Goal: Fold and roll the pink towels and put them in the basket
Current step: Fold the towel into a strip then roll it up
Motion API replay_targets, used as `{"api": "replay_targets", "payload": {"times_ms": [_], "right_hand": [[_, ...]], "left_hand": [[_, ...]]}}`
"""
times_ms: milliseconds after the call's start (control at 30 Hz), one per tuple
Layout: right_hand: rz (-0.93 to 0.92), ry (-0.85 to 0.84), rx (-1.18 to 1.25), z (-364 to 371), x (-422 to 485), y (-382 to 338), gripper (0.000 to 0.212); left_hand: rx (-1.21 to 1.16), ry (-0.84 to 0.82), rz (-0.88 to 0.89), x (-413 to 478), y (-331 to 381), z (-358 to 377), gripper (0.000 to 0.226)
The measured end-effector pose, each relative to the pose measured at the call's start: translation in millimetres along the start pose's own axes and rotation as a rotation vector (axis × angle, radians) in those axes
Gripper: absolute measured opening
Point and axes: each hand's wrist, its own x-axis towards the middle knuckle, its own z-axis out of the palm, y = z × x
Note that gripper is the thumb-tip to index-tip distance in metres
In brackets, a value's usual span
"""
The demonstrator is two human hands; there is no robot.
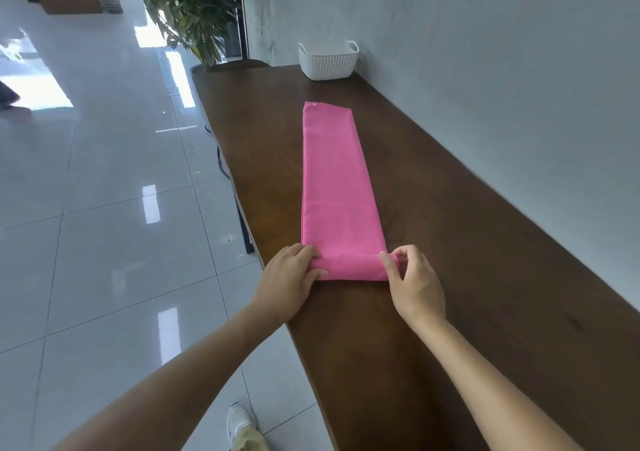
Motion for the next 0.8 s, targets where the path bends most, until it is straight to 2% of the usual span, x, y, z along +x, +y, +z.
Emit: {"api": "replay_targets", "payload": {"times_ms": [133,267,433,600,800], "right_hand": [[-0.109,-0.066,-0.022,0.0,1.4,9.1,0.053],[-0.138,-0.103,-0.017,0.3,4.7,11.1,0.065],[-0.068,-0.122,0.056,3.5,16.8,3.4,0.063],[0.011,-0.175,0.065,6.5,39.4,-3.4,0.042],[0.160,-0.274,0.138,6.0,63.9,-11.9,0.048]], "left_hand": [[-0.077,-0.129,-0.135,19.0,-2.9,-12.0,0.024],[-0.179,-0.266,-0.275,41.0,-14.0,-17.8,0.024],[-0.315,-0.241,-0.422,62.3,-25.8,-18.8,0.038],[-0.140,-0.165,-0.286,70.8,-28.9,-18.6,0.031],[-0.118,-0.091,-0.098,77.5,-34.4,-22.1,0.023]]}}
